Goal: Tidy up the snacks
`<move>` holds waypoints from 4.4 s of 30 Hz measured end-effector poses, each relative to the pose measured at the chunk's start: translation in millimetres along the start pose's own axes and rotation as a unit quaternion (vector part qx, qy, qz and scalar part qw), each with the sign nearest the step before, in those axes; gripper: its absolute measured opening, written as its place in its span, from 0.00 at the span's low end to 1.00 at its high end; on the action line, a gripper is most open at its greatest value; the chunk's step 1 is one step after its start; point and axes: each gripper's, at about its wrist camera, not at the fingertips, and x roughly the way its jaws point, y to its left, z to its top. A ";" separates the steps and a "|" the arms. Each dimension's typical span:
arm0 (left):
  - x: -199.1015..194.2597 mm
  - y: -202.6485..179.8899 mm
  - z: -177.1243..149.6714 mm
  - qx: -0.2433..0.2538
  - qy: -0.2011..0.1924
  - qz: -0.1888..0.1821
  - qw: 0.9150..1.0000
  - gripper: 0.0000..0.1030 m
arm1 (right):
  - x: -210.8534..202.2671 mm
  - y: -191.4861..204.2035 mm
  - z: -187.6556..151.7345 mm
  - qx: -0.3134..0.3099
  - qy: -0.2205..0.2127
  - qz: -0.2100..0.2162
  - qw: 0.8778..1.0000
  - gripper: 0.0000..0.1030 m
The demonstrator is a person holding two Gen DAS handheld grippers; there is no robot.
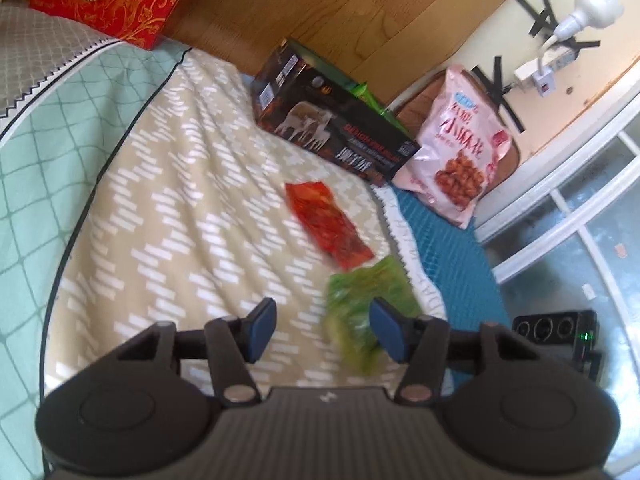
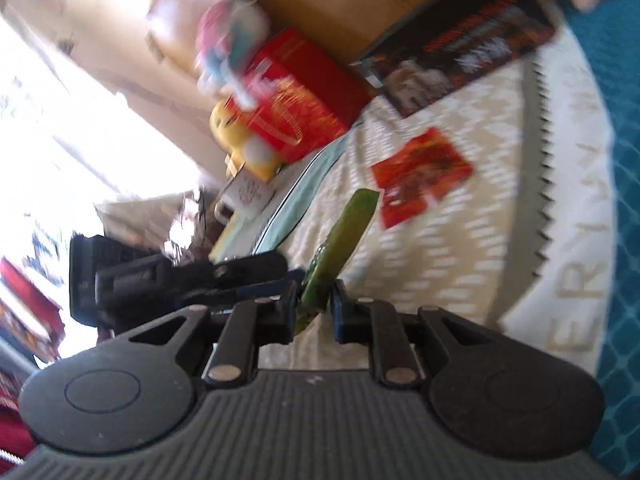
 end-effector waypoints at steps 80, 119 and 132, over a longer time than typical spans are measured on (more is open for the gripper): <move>-34.7 -58.3 -69.6 0.258 -0.319 0.215 0.886 1.00 | -14.1 90.6 -74.0 -0.253 -0.318 -0.355 0.842 0.85; -34.4 -37.5 -54.1 0.204 -0.259 0.152 0.932 1.00 | -23.7 67.3 -62.1 -0.174 -0.299 -0.579 0.738 1.00; -32.1 -36.4 -52.5 0.199 -0.245 0.145 0.938 1.00 | -25.1 58.4 -55.0 -0.131 -0.285 -0.602 0.734 1.00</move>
